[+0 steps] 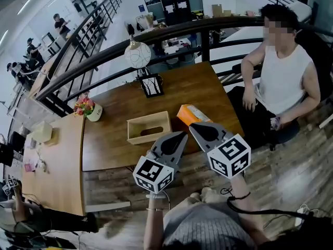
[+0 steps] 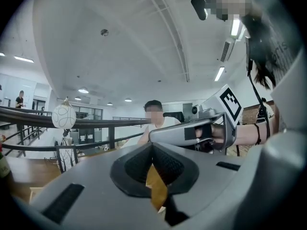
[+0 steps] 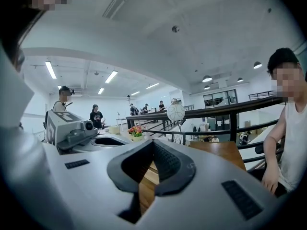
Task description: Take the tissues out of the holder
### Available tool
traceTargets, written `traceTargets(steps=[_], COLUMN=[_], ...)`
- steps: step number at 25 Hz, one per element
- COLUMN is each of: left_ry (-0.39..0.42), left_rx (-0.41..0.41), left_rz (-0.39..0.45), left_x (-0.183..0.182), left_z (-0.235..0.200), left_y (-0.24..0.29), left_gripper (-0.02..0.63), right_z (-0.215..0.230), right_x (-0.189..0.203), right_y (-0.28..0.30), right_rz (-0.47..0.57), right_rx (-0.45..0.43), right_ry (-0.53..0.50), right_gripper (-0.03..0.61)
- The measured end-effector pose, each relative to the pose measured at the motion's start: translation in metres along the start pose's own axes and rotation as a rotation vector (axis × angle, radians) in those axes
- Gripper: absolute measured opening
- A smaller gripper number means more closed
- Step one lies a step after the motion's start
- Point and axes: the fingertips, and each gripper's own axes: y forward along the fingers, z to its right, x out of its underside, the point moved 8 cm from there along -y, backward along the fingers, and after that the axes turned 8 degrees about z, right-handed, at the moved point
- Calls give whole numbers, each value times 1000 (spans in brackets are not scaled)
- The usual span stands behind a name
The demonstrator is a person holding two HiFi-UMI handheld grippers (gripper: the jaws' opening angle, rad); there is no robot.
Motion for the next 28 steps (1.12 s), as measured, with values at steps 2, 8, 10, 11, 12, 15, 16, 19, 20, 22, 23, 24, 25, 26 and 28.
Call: traceTargets(steps=[2,8,10,11,12,15,16,19,20,22,23,24,25,26,28], left_ry=[3,12,14,15,15,13,13,12,13,15,15,15,15,14,14], left_rx=[1,4,6,8,10,19,20,22,24,25,26,26,26,25,24], left_rz=[2,21,23,24,24,24,23,20,20,21,21,22,21,21,20], left_x=[-2,-9,-10,-11,-12,-12,-11,-9,-9,-10,-10,-10,-10,-9,-9], left_z=[0,0,0,1,1,2,2,2,2,2,2,2,2,2,3], left_y=[-1,2,4,4,5,7,7,8,8,9,9,9,10,10,11], left_gripper=[8,8,8,8,8,8,8,8,8,8,8,8,8,8,8], right_z=[-2,0,0,1,2,5,6,8,8,8,9,9,9,10,10], right_x=[0,-5,-7,-7,-8,-7,-6,-5,-4,-4,-3,-3,-2,-2,-1], right_y=[0,-1,-1,-2,-2,-5,-5,-4,-4,-4,-4,-4,-5,-5,-6], right_rz=[4,39,45,46,48,56,59,61,61,63,64,65,67,68,69], right_rx=[-10,-26,-29,-30,-31,-30,-31,-33,-35,-38,-39,-41,-43,-44,-47], right_ry=[-4,-16,-22,-24,-22,-10,-7,-5,-5,-4,-4,-4,-3,-2,0], right_gripper=[12,12,12,12,12,12,12,12,12,12,12,12,12,12,12])
